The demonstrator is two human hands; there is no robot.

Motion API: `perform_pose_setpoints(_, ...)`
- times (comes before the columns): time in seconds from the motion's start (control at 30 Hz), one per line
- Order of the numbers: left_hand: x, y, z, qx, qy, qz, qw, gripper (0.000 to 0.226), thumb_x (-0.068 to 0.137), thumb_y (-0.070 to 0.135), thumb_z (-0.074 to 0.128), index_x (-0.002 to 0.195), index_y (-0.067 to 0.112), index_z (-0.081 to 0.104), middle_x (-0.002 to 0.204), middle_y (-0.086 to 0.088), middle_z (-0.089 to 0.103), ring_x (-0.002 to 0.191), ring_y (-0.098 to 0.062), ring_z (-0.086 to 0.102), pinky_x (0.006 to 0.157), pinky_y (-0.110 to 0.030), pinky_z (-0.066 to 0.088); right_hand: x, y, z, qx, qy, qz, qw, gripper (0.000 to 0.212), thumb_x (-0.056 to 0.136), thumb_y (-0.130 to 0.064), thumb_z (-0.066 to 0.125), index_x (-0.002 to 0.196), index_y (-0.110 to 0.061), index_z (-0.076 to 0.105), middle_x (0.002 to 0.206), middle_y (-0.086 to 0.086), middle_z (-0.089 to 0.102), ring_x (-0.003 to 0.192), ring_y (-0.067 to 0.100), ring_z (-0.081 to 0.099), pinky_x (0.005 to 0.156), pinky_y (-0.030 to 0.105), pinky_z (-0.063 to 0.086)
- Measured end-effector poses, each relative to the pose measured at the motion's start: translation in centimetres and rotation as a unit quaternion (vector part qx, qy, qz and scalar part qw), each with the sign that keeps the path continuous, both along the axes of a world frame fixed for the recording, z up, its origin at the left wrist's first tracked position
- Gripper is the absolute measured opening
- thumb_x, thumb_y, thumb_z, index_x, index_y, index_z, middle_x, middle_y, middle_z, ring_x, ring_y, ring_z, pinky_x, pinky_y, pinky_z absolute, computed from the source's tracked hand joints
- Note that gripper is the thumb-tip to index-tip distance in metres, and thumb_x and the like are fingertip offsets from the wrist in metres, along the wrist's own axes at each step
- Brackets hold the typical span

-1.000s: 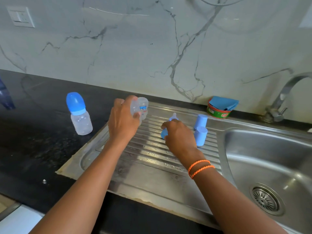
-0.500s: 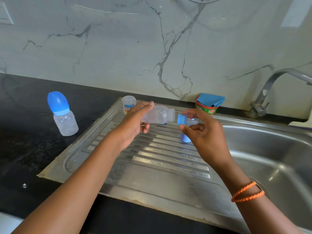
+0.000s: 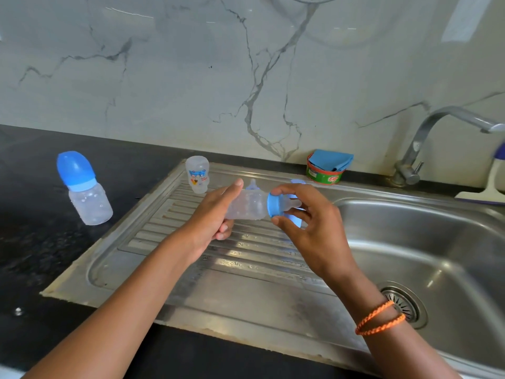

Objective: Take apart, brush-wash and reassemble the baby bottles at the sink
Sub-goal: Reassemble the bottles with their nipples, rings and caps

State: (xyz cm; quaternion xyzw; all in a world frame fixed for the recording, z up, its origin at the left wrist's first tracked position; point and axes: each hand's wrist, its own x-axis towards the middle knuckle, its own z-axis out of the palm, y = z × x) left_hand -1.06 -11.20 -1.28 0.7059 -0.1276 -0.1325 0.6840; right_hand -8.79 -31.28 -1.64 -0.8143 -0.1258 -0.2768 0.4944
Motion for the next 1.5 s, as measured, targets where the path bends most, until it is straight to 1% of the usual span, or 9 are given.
perform_pose_setpoints(0.2,0.0,-0.3,0.0,-0.096,0.000,-0.009,0.995,0.032,0.099,0.043,0.064,0.115,0.015,0.067,0.105,-0.011,0.064,0.065,-0.016,0.050,0.056,-0.029,0.044,0.2,-0.1,-0.3,0.107,0.068,-0.026,0.992,0.026,0.092,-0.030,0.083,0.116,-0.024,0.074,0.108,-0.004,0.075,0.083,0.021,0.078,0.083,0.049,0.065)
perform_pose_setpoints(0.4,0.0,0.0,0.3,-0.137,-0.067,-0.097,0.984,0.071,0.084,-0.008,0.076,0.145,0.022,0.054,0.144,-0.013,0.059,0.131,-0.026,0.060,0.108,-0.037,0.051,-0.2,-0.3,0.4,0.215,0.115,-0.028,0.969,0.032,0.102,-0.037,0.067,0.113,-0.007,0.071,0.081,0.019,0.076,0.069,0.032,0.077,0.071,0.046,0.067)
perform_pose_setpoints(0.6,0.2,0.3,0.4,-0.139,-0.019,-0.075,0.987,0.056,0.097,0.030,0.069,0.150,0.026,0.052,0.146,-0.006,0.061,0.136,-0.022,0.057,0.115,-0.038,0.045,0.3,-0.4,-0.3,0.147,0.061,0.024,0.987,0.031,0.095,-0.011,0.080,0.120,-0.024,0.069,0.115,0.002,0.073,0.097,0.028,0.076,0.086,0.049,0.064)
perform_pose_setpoints(0.73,-0.4,0.4,0.6,-0.018,-0.083,-0.065,0.994,0.044,0.104,0.064,0.037,0.146,0.056,0.047,0.145,0.000,0.058,0.111,-0.028,0.071,0.095,-0.045,0.058,0.4,-0.5,-0.5,0.098,0.034,0.020,0.994,0.038,0.090,0.000,0.079,0.119,-0.024,0.068,0.120,-0.010,0.068,0.117,0.027,0.067,0.091,0.051,0.063)
perform_pose_setpoints(0.87,-0.5,0.3,1.0,-0.066,-0.098,-0.061,0.991,0.037,0.107,0.040,0.050,0.143,0.045,0.057,0.138,-0.004,0.061,0.083,-0.029,0.059,0.073,-0.037,0.049,0.2,-0.5,-0.4,0.115,0.046,-0.015,0.992,0.024,0.097,-0.020,0.078,0.120,-0.018,0.071,0.107,-0.003,0.076,0.095,0.022,0.077,0.083,0.042,0.065)
perform_pose_setpoints(1.07,-0.5,0.5,1.2,-0.104,-0.090,-0.177,0.975,0.091,0.089,-0.013,0.067,0.157,0.039,0.037,0.147,-0.010,0.058,0.134,-0.030,0.056,0.110,-0.046,0.044,0.1,-1.3,0.5,0.254,0.126,-0.039,0.958,0.052,0.104,-0.046,0.061,0.101,0.005,0.073,0.075,0.027,0.072,0.059,0.035,0.071,0.058,0.038,0.061)
perform_pose_setpoints(1.2,-0.4,0.1,0.7,-0.088,-0.037,-0.137,0.986,0.070,0.092,0.018,0.071,0.155,0.026,0.042,0.150,0.002,0.058,0.139,-0.019,0.055,0.113,-0.034,0.046,0.1,-0.8,0.7,0.254,0.093,-0.007,0.963,0.028,0.102,-0.029,0.069,0.112,-0.003,0.073,0.084,0.020,0.077,0.070,0.033,0.076,0.070,0.041,0.064)
perform_pose_setpoints(1.3,-0.5,0.1,0.6,-0.020,-0.053,-0.091,0.994,0.053,0.105,0.061,0.044,0.155,0.046,0.037,0.147,0.003,0.057,0.121,-0.023,0.068,0.100,-0.040,0.055,-0.1,-0.4,0.5,0.179,0.043,0.024,0.983,0.025,0.099,-0.013,0.074,0.124,-0.013,0.070,0.112,0.004,0.076,0.097,0.028,0.076,0.088,0.046,0.064)
perform_pose_setpoints(1.5,-0.5,0.2,0.3,-0.014,-0.105,-0.042,0.994,0.036,0.109,0.042,0.046,0.144,0.051,0.050,0.131,-0.007,0.064,0.080,-0.027,0.062,0.066,-0.038,0.047,-0.3,0.0,0.1,0.069,0.008,0.037,0.997,0.035,0.097,-0.003,0.074,0.127,-0.019,0.070,0.125,-0.012,0.069,0.124,0.017,0.063,0.097,0.039,0.060)
